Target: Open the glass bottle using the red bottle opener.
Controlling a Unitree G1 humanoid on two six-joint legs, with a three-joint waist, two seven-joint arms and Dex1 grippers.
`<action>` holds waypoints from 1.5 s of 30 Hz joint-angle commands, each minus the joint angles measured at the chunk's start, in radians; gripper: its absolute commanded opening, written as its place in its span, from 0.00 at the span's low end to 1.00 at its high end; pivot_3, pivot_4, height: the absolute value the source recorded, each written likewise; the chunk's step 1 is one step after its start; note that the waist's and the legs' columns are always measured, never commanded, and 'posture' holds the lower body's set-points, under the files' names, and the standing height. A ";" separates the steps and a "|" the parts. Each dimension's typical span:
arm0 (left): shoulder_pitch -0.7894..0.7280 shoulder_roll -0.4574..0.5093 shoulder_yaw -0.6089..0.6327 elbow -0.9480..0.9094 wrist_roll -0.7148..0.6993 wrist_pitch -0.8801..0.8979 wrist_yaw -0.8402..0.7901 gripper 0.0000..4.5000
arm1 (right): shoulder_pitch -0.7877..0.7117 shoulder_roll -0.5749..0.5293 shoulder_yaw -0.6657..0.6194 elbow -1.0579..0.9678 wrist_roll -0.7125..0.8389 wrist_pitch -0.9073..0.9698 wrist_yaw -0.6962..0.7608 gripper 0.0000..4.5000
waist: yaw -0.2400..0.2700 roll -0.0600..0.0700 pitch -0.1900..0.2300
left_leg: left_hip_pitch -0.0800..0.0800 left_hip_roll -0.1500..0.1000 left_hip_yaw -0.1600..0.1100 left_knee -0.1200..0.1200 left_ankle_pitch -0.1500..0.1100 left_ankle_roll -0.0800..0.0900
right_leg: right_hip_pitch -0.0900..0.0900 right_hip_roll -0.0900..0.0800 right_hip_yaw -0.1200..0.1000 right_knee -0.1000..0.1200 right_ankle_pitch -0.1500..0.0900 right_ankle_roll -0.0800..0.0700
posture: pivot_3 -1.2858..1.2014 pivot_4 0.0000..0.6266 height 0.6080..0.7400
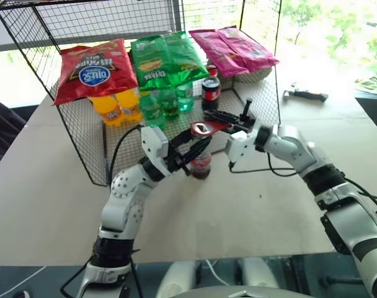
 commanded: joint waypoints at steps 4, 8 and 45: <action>0.020 0.002 -0.032 0.033 0.016 0.033 0.000 0.32 | -0.056 -0.019 -0.030 -0.062 0.019 0.001 0.018 0.00 | 0.000 0.000 0.000 | 0.000 0.000 0.000 0.000 0.000 0.000 | 0.000 0.000 0.000 0.000 0.000 0.000 | 0.52 0.24 1.00; 0.019 -0.001 -0.033 0.037 0.016 0.031 0.000 0.32 | -0.083 -0.023 -0.041 -0.085 0.029 0.008 0.025 0.00 | 0.000 0.000 0.001 | 0.000 0.000 0.000 0.000 0.000 0.000 | 0.000 0.000 0.000 0.000 0.000 0.000 | 0.52 0.24 1.00; 0.032 -0.006 -0.014 0.004 -0.044 0.032 -0.022 0.52 | 0.175 0.137 -0.088 -0.267 0.396 0.334 0.181 0.00 | 0.001 0.001 0.001 | -0.001 0.000 -0.001 -0.003 0.000 0.000 | -0.001 -0.002 -0.001 -0.003 0.000 0.000 | 0.52 0.24 1.00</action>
